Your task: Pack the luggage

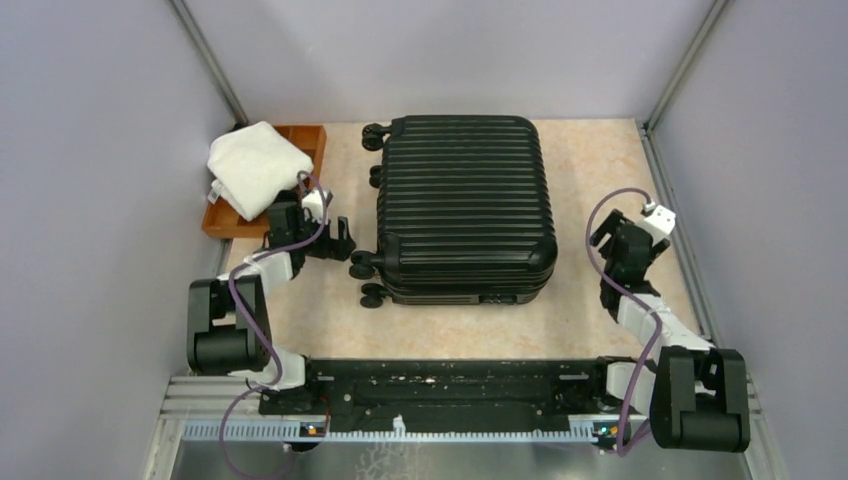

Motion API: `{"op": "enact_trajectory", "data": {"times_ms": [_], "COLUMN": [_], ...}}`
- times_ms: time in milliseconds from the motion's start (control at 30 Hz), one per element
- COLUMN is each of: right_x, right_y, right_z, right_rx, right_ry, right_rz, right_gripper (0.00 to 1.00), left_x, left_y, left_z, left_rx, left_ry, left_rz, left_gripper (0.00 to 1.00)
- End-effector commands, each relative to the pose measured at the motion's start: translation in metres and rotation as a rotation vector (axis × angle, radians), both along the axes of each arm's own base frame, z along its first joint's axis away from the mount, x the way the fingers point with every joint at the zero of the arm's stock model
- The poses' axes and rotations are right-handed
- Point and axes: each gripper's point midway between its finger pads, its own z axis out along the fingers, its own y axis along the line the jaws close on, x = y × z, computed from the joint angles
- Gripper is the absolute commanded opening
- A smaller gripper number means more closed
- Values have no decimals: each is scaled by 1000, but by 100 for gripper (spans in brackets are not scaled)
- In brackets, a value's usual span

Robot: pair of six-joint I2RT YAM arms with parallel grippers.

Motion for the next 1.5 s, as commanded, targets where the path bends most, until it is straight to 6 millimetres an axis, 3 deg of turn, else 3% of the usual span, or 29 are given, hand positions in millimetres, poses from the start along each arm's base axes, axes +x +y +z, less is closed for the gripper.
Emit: {"op": "enact_trajectory", "data": {"times_ms": [0, 133, 267, 333, 400, 500, 567, 600, 667, 700, 767, 833, 1467], "right_x": [-1, -2, 9, 14, 15, 10, -2, -9, -19, -17, 6, 27, 24], "right_y": [-16, -13, -9, -4, -4, -1, 6, 12, 35, 34, 37, 34, 36], "right_z": [24, 16, 9, 6, -1, -2, 3, 17, 14, 13, -10, -6, -5], "right_rx": [-109, -129, -135, -136, -135, -143, -176, -211, -260, -288, -265, -269, -270], "right_ry": [-169, -192, -201, -214, -213, -224, -279, -365, -400, -398, -239, -217, -224], "right_rz": [-53, -24, 10, 42, 45, 58, 77, 102, 223, 206, 206, 194, 202], "right_gripper": [81, 81, 81, 97, 99, 99, 99, 99, 99, 99, 99, 99, 99], "left_x": [30, 18, 20, 20, 16, -7, -16, -14, -4, 1, 11, 11, 13], "left_y": [-5, -6, -3, -1, -2, -9, -14, -13, -8, -7, -5, -5, -5], "left_z": [40, 26, 36, 37, 34, 35, 46, 46, 36, 31, 26, 26, 25], "left_rx": [9, 5, 5, -4, 1, 23, 39, 40, 36, 36, 39, 41, 57], "left_ry": [-299, -363, -492, -510, -546, -640, -739, -736, -652, -607, -567, -571, -564], "left_rz": [-60, -48, -13, 6, 5, -8, -27, -17, 11, 14, 26, 27, 39], "left_gripper": [99, 99, 99, 99, 99, 98, 98, 98, 98, 98, 98, 98, 99]}}
